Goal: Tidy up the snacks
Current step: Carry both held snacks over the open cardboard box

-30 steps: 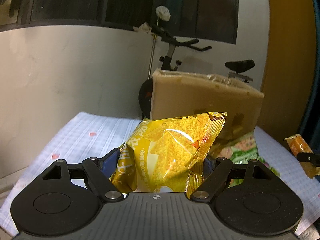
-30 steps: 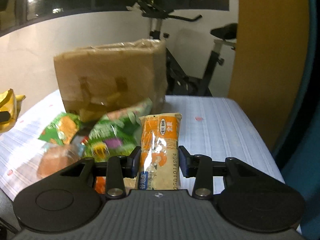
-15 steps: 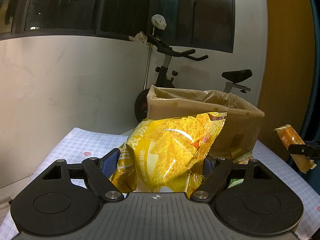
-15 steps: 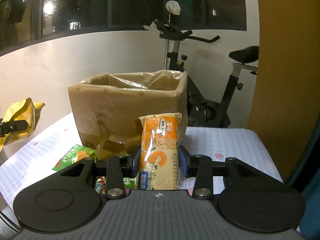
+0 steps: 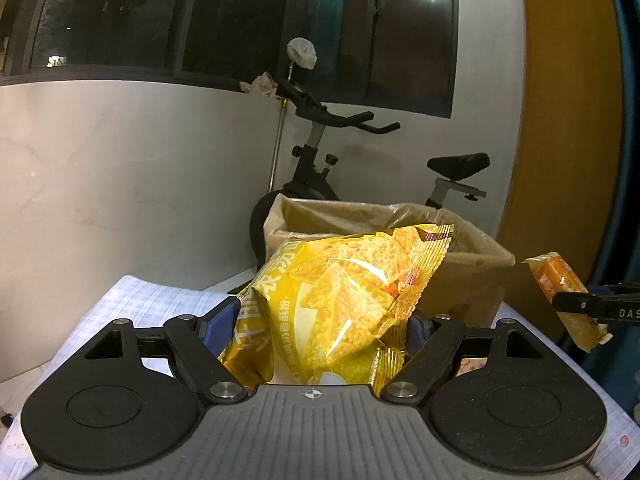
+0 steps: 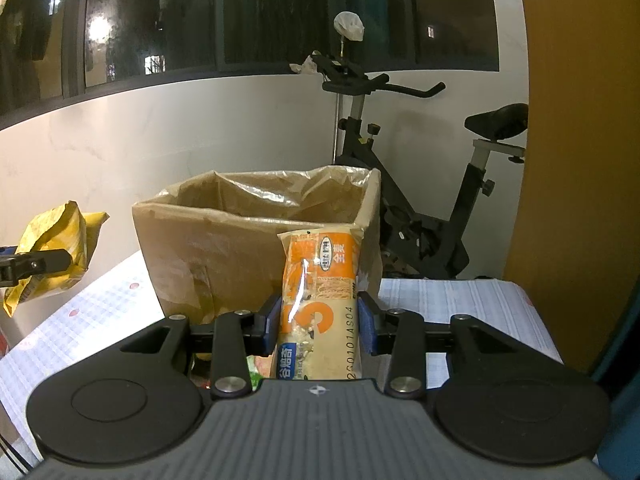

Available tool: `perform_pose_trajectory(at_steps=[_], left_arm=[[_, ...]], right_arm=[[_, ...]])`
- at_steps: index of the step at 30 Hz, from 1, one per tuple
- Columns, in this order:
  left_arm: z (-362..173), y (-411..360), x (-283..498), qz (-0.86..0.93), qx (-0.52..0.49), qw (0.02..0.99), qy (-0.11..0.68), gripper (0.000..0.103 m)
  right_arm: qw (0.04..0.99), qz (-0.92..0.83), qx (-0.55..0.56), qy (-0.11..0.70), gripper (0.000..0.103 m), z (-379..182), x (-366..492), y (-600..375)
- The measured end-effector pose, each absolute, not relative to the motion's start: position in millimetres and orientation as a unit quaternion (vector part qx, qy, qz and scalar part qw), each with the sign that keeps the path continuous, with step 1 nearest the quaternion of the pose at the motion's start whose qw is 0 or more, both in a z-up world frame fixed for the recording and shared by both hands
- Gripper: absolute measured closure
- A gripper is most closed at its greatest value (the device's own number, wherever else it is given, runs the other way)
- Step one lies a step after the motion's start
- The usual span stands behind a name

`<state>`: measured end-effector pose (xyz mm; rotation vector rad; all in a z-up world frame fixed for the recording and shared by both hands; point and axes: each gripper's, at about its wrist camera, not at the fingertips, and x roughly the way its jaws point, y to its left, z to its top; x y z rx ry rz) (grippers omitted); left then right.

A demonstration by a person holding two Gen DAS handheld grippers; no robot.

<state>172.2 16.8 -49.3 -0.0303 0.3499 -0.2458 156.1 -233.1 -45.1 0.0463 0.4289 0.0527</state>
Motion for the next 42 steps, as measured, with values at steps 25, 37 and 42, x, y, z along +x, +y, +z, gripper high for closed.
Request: perform_pose_trajectory(at_steps=[25, 37, 42], left_arm=[[-15.8, -15.4, 244.8, -0.138, -0.008, 0.983, 0.124, 0.02], [-24.8, -44.0, 325.6, -0.132, 0.011, 0.974, 0.181, 0.02], [-33.3, -43.9, 340.8, -0.127, 0.019, 0.97, 0.204, 0.02]], right_arm=[[0.984, 0.065, 0.044, 0.16, 0.062, 2.1, 238.4, -225.5], [0.979, 0.065, 0.039, 0.189, 0.062, -16.3, 320.6, -218.1], [0.972, 0.057, 0.036, 0.227, 0.062, -31.7, 339.6, -218.6]])
